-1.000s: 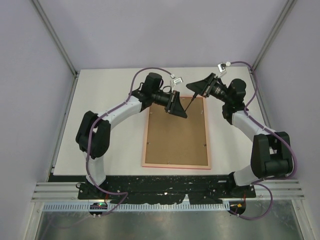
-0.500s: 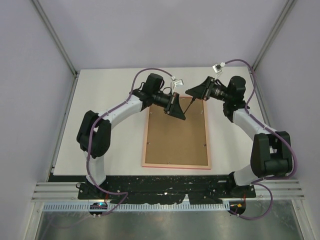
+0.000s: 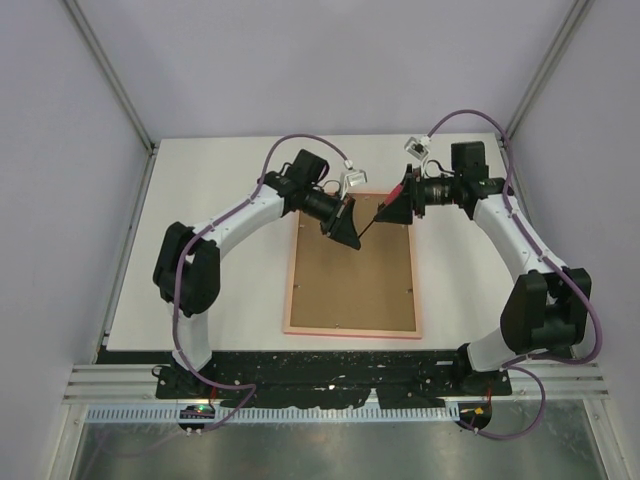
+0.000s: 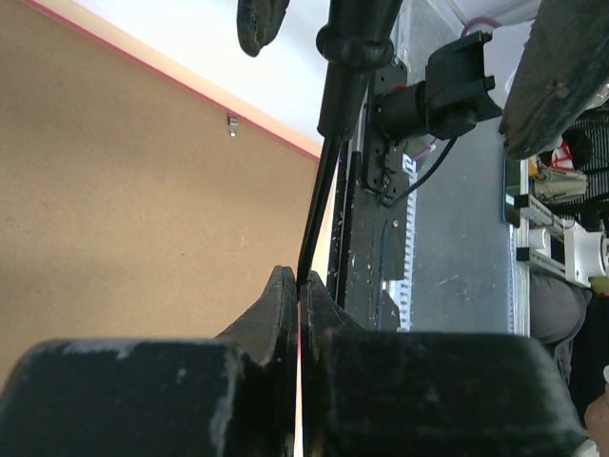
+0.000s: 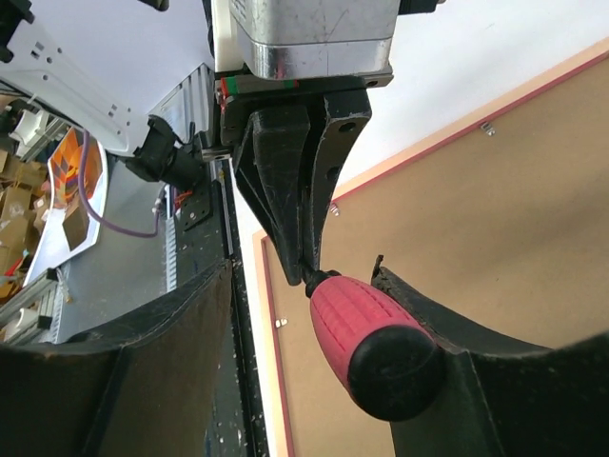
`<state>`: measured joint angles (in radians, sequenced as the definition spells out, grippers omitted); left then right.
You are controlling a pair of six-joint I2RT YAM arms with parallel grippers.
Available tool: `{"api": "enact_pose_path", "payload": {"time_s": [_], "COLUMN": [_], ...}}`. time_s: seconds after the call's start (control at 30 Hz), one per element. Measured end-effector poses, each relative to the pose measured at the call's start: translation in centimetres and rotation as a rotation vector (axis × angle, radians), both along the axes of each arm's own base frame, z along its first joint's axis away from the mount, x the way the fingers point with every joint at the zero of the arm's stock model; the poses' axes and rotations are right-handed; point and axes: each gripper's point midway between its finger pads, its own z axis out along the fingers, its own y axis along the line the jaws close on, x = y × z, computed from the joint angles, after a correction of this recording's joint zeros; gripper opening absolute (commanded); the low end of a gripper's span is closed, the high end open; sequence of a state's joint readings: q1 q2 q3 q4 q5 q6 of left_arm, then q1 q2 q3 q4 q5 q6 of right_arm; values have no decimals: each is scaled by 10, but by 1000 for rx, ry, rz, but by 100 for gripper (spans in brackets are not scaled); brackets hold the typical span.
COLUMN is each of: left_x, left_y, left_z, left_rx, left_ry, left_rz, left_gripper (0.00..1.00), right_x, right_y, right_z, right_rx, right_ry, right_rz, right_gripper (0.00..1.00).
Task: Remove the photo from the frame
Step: Adjust the screwdriver.
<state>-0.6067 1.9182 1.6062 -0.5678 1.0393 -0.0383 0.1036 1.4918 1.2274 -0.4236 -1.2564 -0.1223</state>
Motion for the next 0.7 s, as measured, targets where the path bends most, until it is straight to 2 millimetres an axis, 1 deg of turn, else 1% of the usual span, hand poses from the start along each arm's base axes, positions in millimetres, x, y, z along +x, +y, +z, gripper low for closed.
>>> {"api": "enact_pose_path", "payload": {"time_s": [0.07, 0.13, 0.17, 0.27, 0.3, 0.4, 0.53, 0.57, 0.6, 0.63, 0.67, 0.7], "left_x": [-3, -6, -8, -12, -13, -17, -20, -20, -20, -21, -21, -21], "left_y": [3, 4, 5, 7, 7, 7, 6, 5, 4, 4, 3, 3], "left_z": [-4, -7, -9, -12, -13, -15, -14, -14, -14, -13, -13, -13], "left_rx": [12, 24, 30, 50, 54, 61, 63, 63, 63, 63, 63, 63], "left_ry": [-10, -17, -17, -18, -19, -23, -23, -26, -28, -29, -29, -29], "left_rz": [-14, -28, -33, -43, -46, -58, -66, -67, -68, -69, -71, -71], "left_gripper": [0, 0, 0, 0, 0, 0, 0, 0, 0, 0, 0, 0], "right_x": [-4, -6, -7, -9, -9, -11, -12, -12, -11, -9, -8, -7], "right_y": [-1, -1, -1, -2, -2, -1, 0, 1, 1, 2, 2, 3], "right_z": [-3, -7, -11, -19, -21, -25, -25, -24, -23, -22, -21, -20], "right_rx": [-10, -17, -20, -27, -29, -35, -33, -32, -29, -26, -23, -20], "right_ry": [9, 22, 28, 59, 66, 81, 98, 102, 108, 107, 106, 100], "right_rz": [22, 36, 42, 51, 54, 58, 58, 56, 51, 49, 46, 46], "right_gripper": [62, 57, 52, 46, 42, 42, 43, 41, 38, 33, 25, 21]}}
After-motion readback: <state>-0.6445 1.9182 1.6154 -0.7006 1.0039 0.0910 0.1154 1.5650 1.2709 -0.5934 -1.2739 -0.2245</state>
